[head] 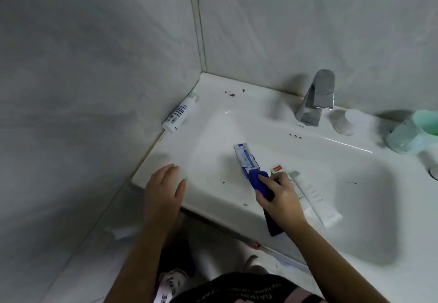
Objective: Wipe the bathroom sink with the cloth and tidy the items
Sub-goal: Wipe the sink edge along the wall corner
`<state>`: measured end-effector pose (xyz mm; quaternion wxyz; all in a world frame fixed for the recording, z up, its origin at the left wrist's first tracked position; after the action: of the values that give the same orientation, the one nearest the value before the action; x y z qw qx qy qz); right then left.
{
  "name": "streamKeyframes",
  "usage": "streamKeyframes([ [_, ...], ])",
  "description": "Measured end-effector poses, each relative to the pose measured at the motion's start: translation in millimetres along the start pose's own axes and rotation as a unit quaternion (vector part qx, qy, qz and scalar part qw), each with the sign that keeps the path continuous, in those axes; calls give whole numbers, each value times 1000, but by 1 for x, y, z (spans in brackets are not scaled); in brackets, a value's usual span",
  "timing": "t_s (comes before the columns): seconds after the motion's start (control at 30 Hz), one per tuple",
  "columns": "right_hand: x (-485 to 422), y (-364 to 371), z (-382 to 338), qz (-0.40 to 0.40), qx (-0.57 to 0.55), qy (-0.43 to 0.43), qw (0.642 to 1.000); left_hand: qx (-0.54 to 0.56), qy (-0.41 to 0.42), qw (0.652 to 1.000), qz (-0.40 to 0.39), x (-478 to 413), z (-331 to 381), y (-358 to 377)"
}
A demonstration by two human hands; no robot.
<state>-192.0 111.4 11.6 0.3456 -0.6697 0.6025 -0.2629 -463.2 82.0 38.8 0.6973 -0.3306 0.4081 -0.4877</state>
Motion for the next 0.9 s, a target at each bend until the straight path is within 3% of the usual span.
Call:
streamKeyframes([
  [0.23,-80,-16,-54,-6,-75,-70,995,-26,-51,995,82,-40,4,-32],
  [0.37,-117,-5,-65,2,-105,-47,993,-16,-63,997,44,-96,-8,-7],
  [0.7,-175,25,-58,52,-121,32,991,-83,4,992,-89,-209,-51,82],
  [0.9,-173,36,-37,65,-131,90,985,-135,33,988,-69,-217,-43,95],
])
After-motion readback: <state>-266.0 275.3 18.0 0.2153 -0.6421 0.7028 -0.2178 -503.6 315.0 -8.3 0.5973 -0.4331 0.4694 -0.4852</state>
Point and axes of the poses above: each hand's wrist, its own x-axis away from the middle knuckle, its own y-axis out of the palm, z = x × y, the point moved 8 cm from there along -x, towards the middle knuckle
